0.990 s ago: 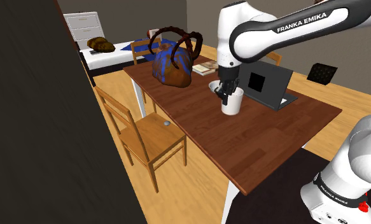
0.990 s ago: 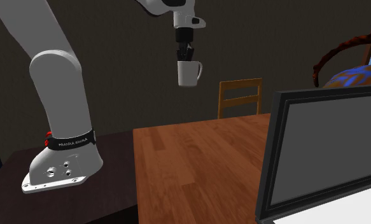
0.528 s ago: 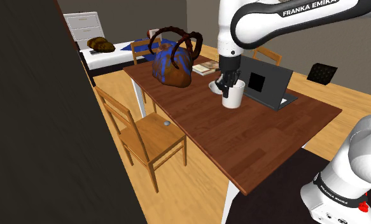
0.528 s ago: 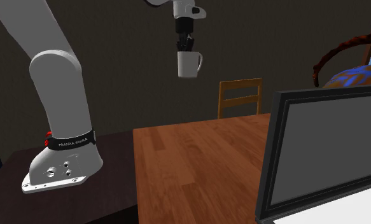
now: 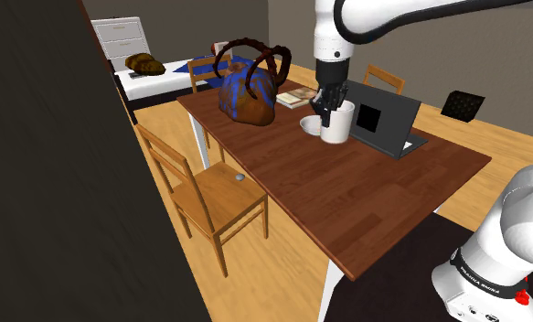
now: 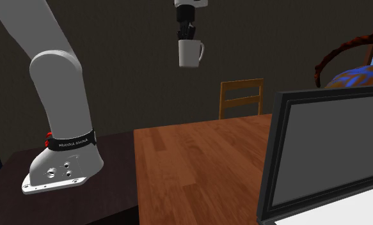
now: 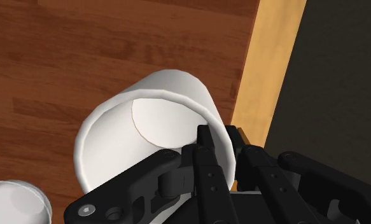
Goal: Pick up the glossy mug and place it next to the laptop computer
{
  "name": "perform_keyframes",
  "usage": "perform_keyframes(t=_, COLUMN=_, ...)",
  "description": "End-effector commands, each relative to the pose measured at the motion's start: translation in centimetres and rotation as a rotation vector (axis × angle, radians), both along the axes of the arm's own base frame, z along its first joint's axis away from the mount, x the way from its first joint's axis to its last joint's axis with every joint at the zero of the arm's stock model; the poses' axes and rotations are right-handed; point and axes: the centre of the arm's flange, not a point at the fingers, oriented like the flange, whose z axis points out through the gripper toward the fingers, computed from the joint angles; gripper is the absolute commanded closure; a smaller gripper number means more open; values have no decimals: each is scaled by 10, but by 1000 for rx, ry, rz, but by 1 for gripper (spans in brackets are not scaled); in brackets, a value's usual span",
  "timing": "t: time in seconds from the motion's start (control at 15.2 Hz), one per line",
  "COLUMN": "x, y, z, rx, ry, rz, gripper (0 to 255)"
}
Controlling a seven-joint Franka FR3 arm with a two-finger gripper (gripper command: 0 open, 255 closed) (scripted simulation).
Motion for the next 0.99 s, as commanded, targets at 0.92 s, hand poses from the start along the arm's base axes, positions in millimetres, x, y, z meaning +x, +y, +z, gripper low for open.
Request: perform_keyframes(t=0.92, x=-19, y=-64, z=58, rx=0, ry=0, rz=0, gripper=255)
